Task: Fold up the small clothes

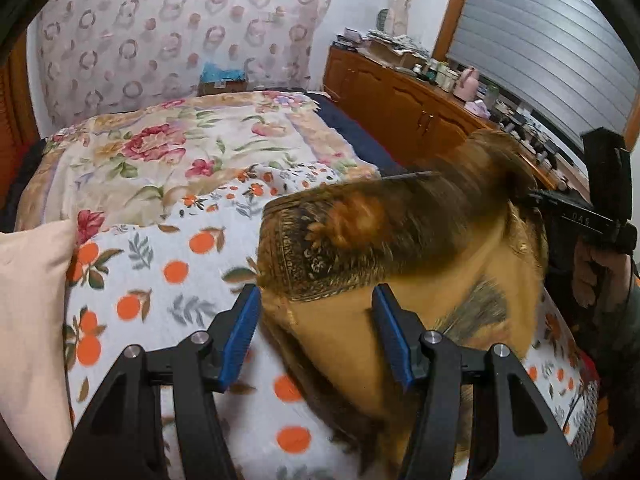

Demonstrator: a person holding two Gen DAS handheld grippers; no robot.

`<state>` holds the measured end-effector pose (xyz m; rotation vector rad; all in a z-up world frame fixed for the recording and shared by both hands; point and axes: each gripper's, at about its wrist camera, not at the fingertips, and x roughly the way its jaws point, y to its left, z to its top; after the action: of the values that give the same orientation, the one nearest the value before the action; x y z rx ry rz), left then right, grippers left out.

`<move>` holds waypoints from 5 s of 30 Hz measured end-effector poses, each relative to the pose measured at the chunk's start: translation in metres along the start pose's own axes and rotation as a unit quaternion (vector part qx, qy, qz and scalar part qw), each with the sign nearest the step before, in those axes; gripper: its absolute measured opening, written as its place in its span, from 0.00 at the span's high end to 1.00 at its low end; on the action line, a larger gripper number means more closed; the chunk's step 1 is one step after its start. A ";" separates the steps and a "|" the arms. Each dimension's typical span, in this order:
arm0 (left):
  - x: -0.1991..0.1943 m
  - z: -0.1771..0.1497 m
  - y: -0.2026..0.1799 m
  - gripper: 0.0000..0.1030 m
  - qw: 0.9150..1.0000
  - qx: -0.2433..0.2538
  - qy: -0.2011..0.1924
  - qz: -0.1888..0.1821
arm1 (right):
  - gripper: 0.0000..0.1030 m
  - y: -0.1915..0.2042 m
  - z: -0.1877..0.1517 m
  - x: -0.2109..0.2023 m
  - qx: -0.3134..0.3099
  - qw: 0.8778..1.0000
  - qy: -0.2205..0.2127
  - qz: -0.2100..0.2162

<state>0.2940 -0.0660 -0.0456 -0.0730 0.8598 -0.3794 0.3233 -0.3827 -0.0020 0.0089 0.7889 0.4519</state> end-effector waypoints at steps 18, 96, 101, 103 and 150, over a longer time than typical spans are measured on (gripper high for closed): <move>0.021 0.039 0.025 1.00 0.998 -0.030 -0.001 -0.049 | 0.55 -0.009 -0.015 0.016 0.008 0.997 0.058 -0.047; -0.208 -0.132 0.184 0.97 0.953 -0.206 -0.163 0.152 | 0.92 0.365 0.131 0.138 -0.288 0.932 -0.008 0.220; -0.200 -0.143 0.182 0.97 0.948 -0.215 -0.151 0.182 | 0.92 0.404 0.124 0.175 -0.322 0.917 0.018 0.235; -0.197 -0.146 0.183 0.97 0.946 -0.219 -0.149 0.186 | 0.92 0.415 0.122 0.189 -0.329 0.913 0.031 0.239; -0.226 -0.127 0.098 0.42 0.950 -0.117 -0.193 0.217 | 0.56 0.276 0.030 0.020 -0.143 0.986 -0.052 0.071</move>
<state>0.0944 0.1163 0.0148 -0.1675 0.5075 0.1517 0.2484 -0.1206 0.0536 -0.1780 0.6168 0.6914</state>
